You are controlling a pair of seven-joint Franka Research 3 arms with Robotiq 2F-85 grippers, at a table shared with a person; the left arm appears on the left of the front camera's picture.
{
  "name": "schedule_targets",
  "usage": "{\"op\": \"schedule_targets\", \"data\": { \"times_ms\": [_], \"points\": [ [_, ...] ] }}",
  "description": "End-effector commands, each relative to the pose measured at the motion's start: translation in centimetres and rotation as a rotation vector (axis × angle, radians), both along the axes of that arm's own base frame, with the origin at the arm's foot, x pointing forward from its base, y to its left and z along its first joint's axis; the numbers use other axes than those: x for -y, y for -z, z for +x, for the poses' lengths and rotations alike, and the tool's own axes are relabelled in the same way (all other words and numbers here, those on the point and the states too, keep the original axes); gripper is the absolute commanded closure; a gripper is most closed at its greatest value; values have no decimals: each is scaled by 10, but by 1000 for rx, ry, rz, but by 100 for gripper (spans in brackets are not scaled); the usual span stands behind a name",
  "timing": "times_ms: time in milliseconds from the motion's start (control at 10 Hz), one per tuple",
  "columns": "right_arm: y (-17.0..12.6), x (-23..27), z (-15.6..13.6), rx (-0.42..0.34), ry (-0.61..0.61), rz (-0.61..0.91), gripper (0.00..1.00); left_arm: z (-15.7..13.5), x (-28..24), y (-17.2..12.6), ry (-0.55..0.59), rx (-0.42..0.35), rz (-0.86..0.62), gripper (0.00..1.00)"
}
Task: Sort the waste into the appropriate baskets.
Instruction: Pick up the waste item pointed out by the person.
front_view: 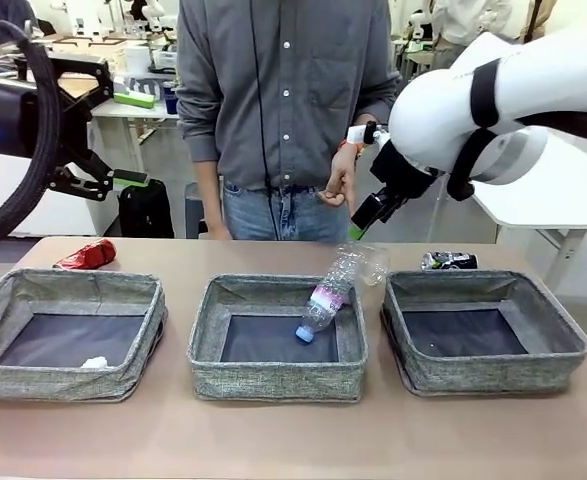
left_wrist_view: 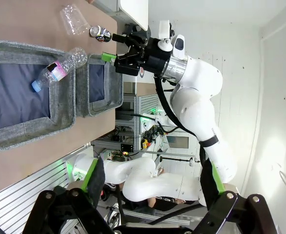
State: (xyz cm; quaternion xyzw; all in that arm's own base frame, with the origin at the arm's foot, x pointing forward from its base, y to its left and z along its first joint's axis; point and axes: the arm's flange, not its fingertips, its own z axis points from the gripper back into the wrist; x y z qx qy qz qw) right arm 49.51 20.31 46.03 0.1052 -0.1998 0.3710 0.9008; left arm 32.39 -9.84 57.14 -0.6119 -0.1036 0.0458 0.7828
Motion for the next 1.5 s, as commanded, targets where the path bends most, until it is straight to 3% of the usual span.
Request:
{"op": "schedule_targets", "data": {
  "times_ms": [0,200,300,400,1100,1300,1400],
  "points": [
    [-4,8,22,-9,100,-94,0,-2,1,-2,0,-8,-6,0],
    [4,3,61,-3,174,-170,0,-2,1,-2,0,-8,-6,0],
    [19,0,74,-47,150,-170,0,-2,1,-2,0,-8,-6,0],
    [31,-5,81,-41,148,-146,0,-2,1,-2,0,-8,-6,0],
    [104,-11,102,-80,61,-115,0,-2,1,-2,0,-8,-6,0],
    [125,-9,107,-39,52,-114,0,-2,1,-2,0,-8,-6,0],
    [131,-7,107,-57,52,-108,0,-2,1,-2,0,-8,-6,0]
  ]
}}
